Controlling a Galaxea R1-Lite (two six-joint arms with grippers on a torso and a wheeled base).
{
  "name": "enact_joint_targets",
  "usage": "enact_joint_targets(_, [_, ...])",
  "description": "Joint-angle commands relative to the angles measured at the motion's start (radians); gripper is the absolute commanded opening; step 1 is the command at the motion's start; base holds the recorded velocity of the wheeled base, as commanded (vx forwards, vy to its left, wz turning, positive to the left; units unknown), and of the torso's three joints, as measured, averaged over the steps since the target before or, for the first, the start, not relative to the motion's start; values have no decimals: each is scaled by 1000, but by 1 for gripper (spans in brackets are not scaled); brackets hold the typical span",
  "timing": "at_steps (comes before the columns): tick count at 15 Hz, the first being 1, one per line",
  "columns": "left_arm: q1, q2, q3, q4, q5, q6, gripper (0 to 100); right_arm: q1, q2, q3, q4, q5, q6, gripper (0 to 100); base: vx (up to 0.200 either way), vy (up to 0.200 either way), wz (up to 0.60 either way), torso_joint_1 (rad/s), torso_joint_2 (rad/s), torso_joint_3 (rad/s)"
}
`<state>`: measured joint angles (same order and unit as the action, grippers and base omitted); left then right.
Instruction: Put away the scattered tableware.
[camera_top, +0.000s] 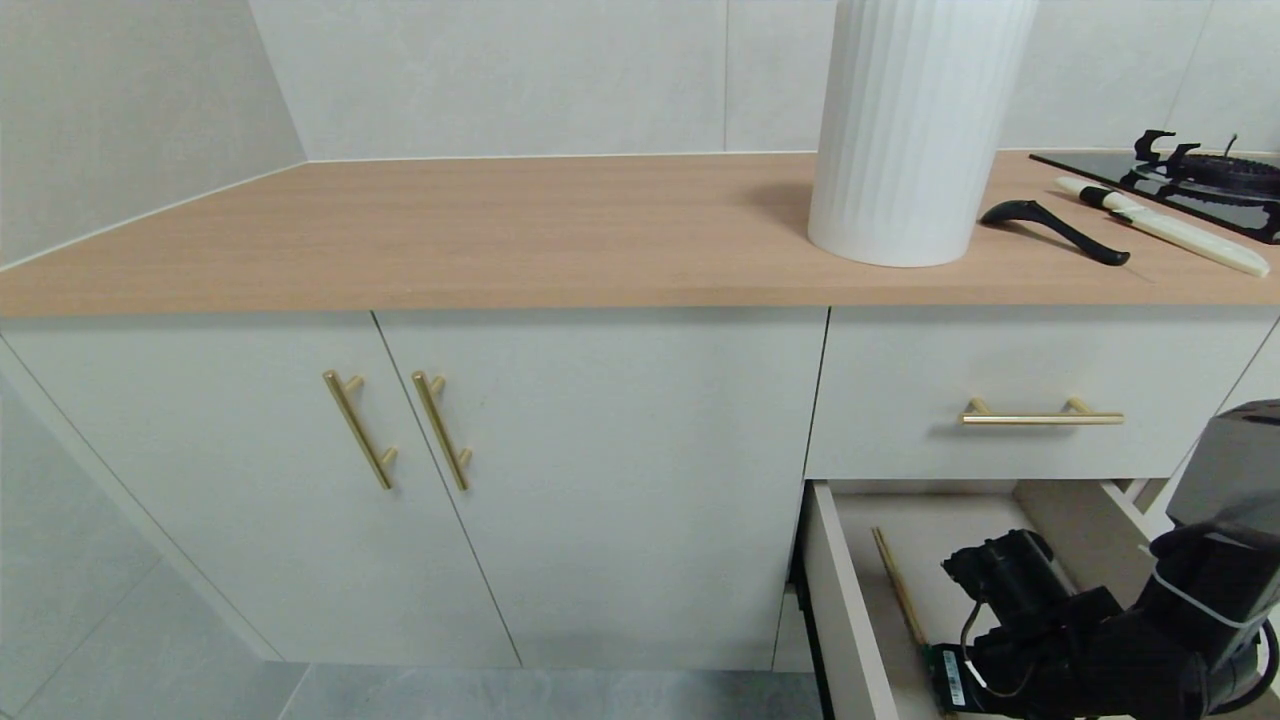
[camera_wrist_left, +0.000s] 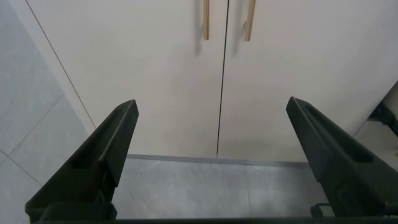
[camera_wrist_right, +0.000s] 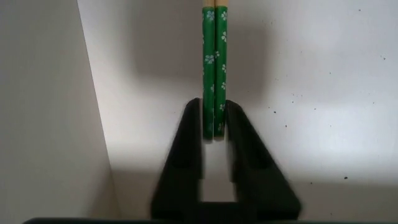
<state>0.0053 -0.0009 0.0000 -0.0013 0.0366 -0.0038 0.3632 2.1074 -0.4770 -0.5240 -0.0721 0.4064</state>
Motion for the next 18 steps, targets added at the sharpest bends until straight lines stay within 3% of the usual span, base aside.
enact_joint_targets(1, [1,1,0,0,0,-1,100,2,-1,0,-1,0,0,100,0,0,0,0,0,0])
enact_joint_targets(7, [1,1,0,0,0,-1,100,3,-29,3,-1,-11,0,100,0,0,0,0,0,0])
enact_joint_targets(10, [1,1,0,0,0,-1,100,5,-227,32,21,-2,-3,100,0,0,0,0,0,0])
enact_joint_targets(12, [1,1,0,0,0,-1,100,6,-399,18,151,3,-4,100,0,0,0,0,0,0])
enact_joint_targets(16, [1,1,0,0,0,-1,100,3,-758,-170,610,6,-9,100,0,0,0,0,0,0])
enact_joint_targets(18, [1,1,0,0,0,-1,100,-24,-888,-226,717,11,-37,100,0,0,0,0,0,0])
